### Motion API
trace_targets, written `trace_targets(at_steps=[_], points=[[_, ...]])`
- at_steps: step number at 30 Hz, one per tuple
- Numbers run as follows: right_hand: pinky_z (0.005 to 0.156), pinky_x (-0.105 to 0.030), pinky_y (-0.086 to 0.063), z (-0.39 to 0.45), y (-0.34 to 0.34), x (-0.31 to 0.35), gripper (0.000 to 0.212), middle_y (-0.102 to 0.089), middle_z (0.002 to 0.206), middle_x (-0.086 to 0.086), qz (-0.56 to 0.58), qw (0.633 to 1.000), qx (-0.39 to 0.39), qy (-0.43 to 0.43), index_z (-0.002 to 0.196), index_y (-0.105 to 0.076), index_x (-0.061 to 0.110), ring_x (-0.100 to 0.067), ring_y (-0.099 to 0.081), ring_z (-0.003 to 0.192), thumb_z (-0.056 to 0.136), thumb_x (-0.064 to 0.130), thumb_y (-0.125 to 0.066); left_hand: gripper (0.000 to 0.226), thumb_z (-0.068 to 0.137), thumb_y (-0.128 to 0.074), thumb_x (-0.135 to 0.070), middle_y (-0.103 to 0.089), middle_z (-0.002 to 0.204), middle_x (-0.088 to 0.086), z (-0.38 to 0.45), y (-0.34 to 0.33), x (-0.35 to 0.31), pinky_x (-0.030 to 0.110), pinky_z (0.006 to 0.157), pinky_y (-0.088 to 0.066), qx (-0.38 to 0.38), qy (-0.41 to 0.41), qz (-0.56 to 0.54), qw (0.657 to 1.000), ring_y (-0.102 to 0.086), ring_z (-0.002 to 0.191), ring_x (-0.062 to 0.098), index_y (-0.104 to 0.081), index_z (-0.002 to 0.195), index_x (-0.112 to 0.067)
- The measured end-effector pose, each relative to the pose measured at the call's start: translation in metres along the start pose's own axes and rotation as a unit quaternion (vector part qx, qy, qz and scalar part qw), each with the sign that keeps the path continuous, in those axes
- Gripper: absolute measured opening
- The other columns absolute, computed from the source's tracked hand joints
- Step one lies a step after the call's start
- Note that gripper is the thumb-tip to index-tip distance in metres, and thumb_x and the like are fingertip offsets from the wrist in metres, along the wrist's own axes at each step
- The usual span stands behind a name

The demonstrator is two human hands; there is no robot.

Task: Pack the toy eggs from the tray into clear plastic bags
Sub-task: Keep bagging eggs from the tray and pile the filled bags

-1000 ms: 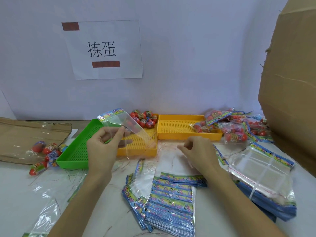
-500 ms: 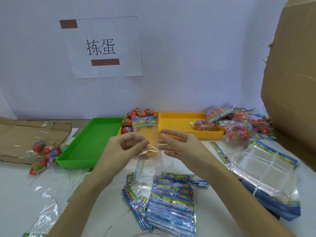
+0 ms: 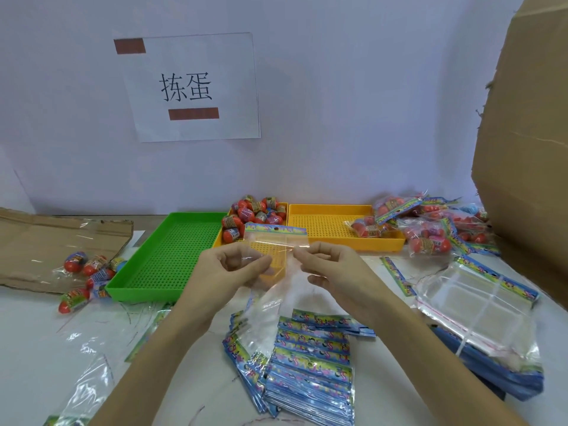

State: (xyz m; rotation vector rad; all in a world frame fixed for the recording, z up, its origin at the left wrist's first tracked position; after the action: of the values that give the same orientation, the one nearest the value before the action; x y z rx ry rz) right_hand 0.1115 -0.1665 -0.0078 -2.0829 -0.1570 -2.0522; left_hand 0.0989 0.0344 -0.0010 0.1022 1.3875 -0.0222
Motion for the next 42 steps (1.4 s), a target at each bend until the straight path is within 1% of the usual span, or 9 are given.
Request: trace_targets(at_steps=[9, 14, 18, 22, 26, 28, 32, 38, 42], points=[[0.068, -0.029, -0.062, -0.002, 0.024, 0.008, 0.019, -0.072, 0.079, -0.01, 0.11, 0.974, -0.194, 0.048, 0.111, -0.061, -0.002, -0.02, -0.073, 0.07, 0.106, 0.015, -0.056, 0.034, 0.103, -0.058, -0.033, -0.08, 0.083, 0.012, 0.004, 0.001, -0.001, 0.03, 0.062, -0.061, -0.009, -0.033, 0.055, 0.998, -0.075, 0.06, 0.032, -0.077, 0.089, -0.009], [0.063, -0.029, -0.057, 0.0, 0.056, 0.008, 0.015, -0.066, 0.09, -0.01, 0.156, 0.954, -0.254, 0.025, 0.112, -0.062, 0.006, -0.018, -0.066, 0.075, 0.107, 0.018, -0.054, 0.057, 0.089, -0.082, -0.034, -0.066, 0.129, -0.017, 0.001, 0.006, -0.004, 0.029, 0.104, -0.045, -0.011, -0.117, 0.384, 0.916, -0.058, 0.118, 0.004, -0.061, 0.141, -0.029], [0.056, -0.023, -0.057, 0.002, 0.057, 0.007, 0.012, -0.069, 0.094, -0.009, 0.158, 0.959, -0.236, 0.009, 0.106, -0.065, 0.012, -0.02, -0.066, 0.081, 0.106, 0.02, -0.057, 0.05, 0.084, -0.058, -0.079, -0.062, 0.132, -0.019, -0.001, 0.005, -0.011, 0.044, 0.114, -0.032, -0.003, -0.122, 0.44, 0.89, -0.043, 0.128, 0.006, -0.082, 0.078, -0.035], [0.054, -0.021, -0.057, 0.002, 0.055, 0.011, 0.01, -0.068, 0.095, -0.011, 0.137, 0.964, -0.229, 0.01, 0.101, -0.065, 0.013, -0.017, -0.065, 0.074, 0.105, 0.019, -0.059, 0.045, 0.092, -0.079, -0.032, -0.053, 0.145, -0.01, -0.002, -0.001, -0.012, 0.049, 0.115, -0.035, 0.014, -0.192, 0.446, 0.874, -0.043, 0.136, 0.013, -0.063, 0.134, -0.028], [0.055, -0.024, -0.058, 0.001, 0.047, 0.009, 0.013, -0.066, 0.072, -0.001, 0.124, 0.972, -0.199, -0.017, 0.108, -0.067, 0.007, -0.009, -0.063, 0.057, 0.103, 0.018, -0.062, 0.048, 0.1, -0.054, -0.06, -0.068, 0.126, -0.01, -0.005, -0.006, -0.018, 0.049, 0.11, -0.038, -0.011, -0.22, 0.448, 0.867, -0.052, 0.125, 0.013, -0.083, 0.088, -0.024], [0.052, -0.023, -0.057, 0.0, 0.042, 0.008, 0.02, -0.064, 0.075, -0.008, 0.115, 0.976, -0.18, -0.029, 0.117, -0.065, 0.003, -0.011, -0.063, 0.053, 0.103, 0.017, -0.062, 0.025, 0.101, -0.068, -0.028, -0.061, 0.139, -0.004, -0.006, -0.009, -0.019, 0.052, 0.116, -0.04, 0.004, -0.263, 0.421, 0.868, -0.05, 0.134, 0.016, -0.075, 0.125, -0.021], [0.056, -0.022, -0.057, -0.002, 0.029, 0.002, 0.036, -0.062, 0.099, -0.02, 0.101, 0.987, -0.106, -0.072, 0.123, -0.062, -0.014, -0.013, -0.07, 0.063, 0.102, 0.015, -0.063, 0.092, 0.089, -0.084, -0.038, -0.025, 0.17, -0.016, -0.013, -0.028, -0.017, 0.023, 0.127, -0.014, 0.099, -0.291, 0.41, 0.859, -0.021, 0.158, 0.007, -0.029, 0.162, -0.036], [0.061, -0.023, -0.057, -0.007, 0.001, -0.007, 0.039, -0.072, 0.098, -0.017, 0.062, 0.989, 0.034, -0.13, 0.113, -0.072, -0.007, -0.011, -0.064, 0.06, 0.106, 0.029, -0.057, 0.018, 0.095, -0.077, -0.031, -0.077, 0.109, -0.014, -0.022, -0.034, -0.025, 0.027, 0.09, -0.056, -0.005, -0.32, 0.251, 0.914, -0.07, 0.104, 0.002, -0.078, 0.106, -0.017], [0.05, -0.027, -0.052, -0.004, 0.014, 0.005, 0.05, -0.068, 0.066, -0.009, -0.102, 0.992, -0.059, -0.036, 0.093, -0.074, 0.0, -0.013, -0.05, 0.04, 0.109, 0.04, -0.047, 0.023, 0.098, -0.074, -0.027, -0.076, 0.078, 0.003, -0.016, -0.024, -0.025, 0.026, 0.074, -0.057, -0.025, -0.232, 0.102, 0.967, -0.074, 0.074, 0.02, -0.074, 0.083, -0.009]])
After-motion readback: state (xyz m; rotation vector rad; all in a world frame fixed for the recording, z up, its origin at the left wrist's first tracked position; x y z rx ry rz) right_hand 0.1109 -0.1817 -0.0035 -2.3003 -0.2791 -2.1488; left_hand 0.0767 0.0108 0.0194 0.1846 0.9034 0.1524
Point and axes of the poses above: each hand's wrist, its own z-axis towards the middle knuckle, its own y-axis out of the back of the hand, x = y × z, the point moved 6 cm from there along z, towards the middle knuckle
